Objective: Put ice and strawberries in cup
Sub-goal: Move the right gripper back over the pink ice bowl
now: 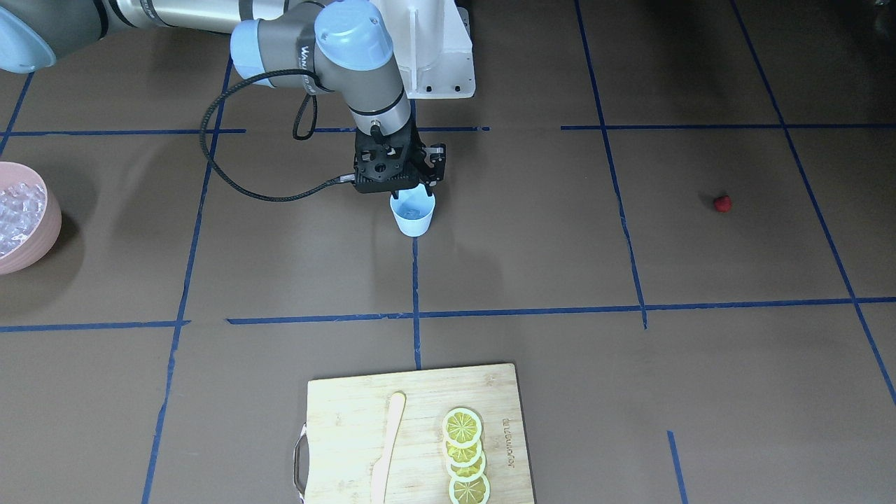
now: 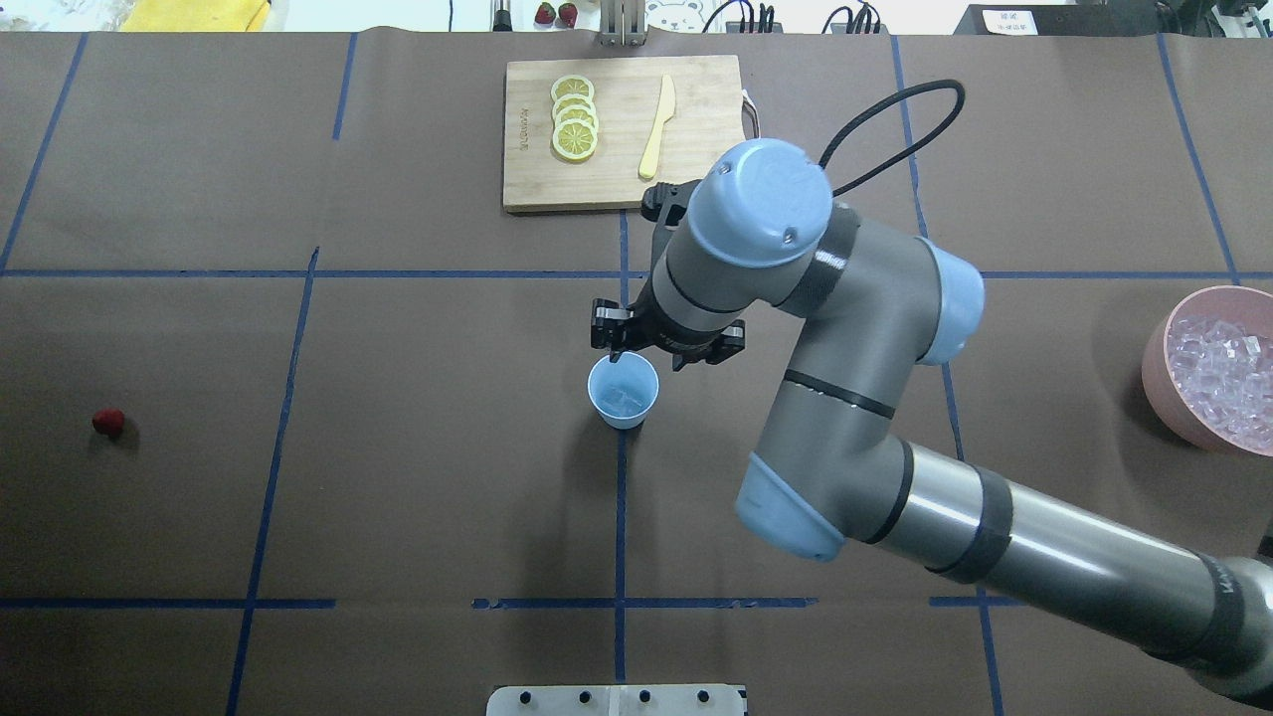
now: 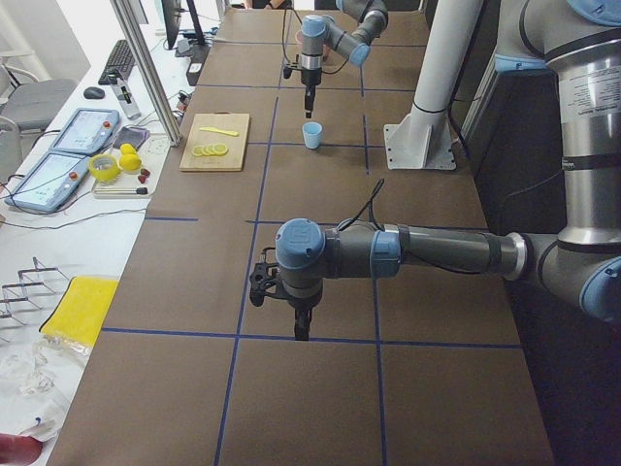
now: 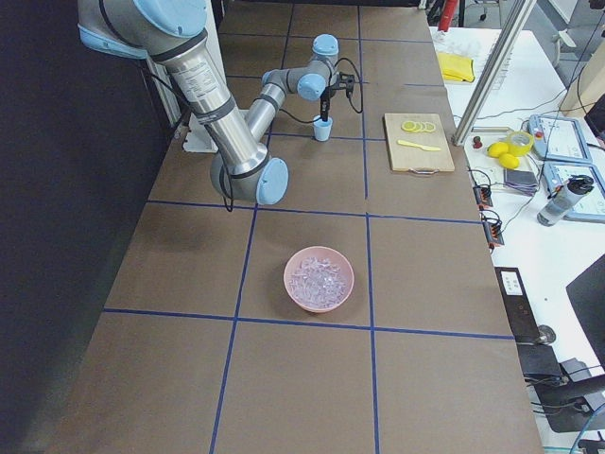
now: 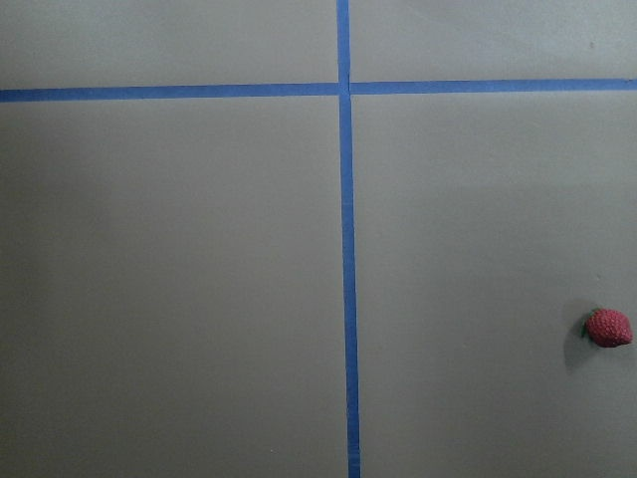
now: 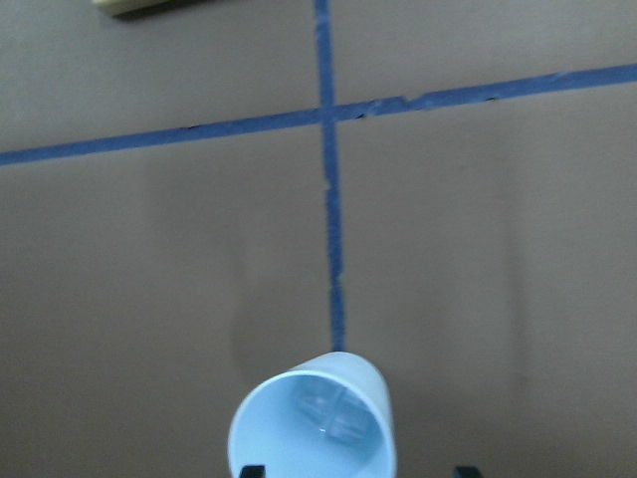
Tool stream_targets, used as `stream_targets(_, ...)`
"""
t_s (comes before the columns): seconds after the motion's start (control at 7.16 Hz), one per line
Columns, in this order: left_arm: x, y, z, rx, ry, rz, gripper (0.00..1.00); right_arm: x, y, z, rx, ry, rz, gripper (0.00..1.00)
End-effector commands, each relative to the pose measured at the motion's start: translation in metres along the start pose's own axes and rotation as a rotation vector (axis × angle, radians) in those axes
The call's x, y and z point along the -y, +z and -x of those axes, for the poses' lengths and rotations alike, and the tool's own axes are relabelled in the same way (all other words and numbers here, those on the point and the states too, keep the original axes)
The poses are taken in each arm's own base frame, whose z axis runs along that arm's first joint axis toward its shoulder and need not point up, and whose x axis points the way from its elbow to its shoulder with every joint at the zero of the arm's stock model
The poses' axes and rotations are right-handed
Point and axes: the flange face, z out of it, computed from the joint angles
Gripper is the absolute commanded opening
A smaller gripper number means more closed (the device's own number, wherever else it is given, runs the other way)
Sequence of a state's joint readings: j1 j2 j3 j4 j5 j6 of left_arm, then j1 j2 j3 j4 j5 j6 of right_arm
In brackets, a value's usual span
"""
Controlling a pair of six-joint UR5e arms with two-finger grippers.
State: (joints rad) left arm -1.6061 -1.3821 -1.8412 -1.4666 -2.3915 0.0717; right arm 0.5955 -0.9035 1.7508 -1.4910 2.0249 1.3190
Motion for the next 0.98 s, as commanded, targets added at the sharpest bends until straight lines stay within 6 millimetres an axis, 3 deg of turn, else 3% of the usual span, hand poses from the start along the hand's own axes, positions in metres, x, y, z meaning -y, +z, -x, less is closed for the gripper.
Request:
stream_targets(0.0,0.000,-0.001,-0.001,0.000,0.002,-0.003,1.00,0.022,-0.054,-0.101,0.010,0.058,0.023,0.81)
stream_targets(0.14,0.000,-0.001,-0.001,0.000,0.002,-0.003,1.00,0.021,-0.067,-0.148,-0.013,0.037,0.015,0.98)
stream_targets(0.42,0.000,-0.002,-0.002,0.000,0.003,-0.004,1.00,0.023,-0.081,-0.241,-0.093,-0.037,-0.002,0.97)
stream_targets(0.56,0.000,-0.002,-0.002,0.000,0.003,-0.004,1.00,0.032,-0.088,-0.276,-0.127,-0.058,-0.015,0.97)
stream_targets(0.84,0.000,-0.002,-0.002,0.000,0.003,-0.004,1.00,0.047,-0.116,-0.384,-0.223,-0.216,-0.020,0.98)
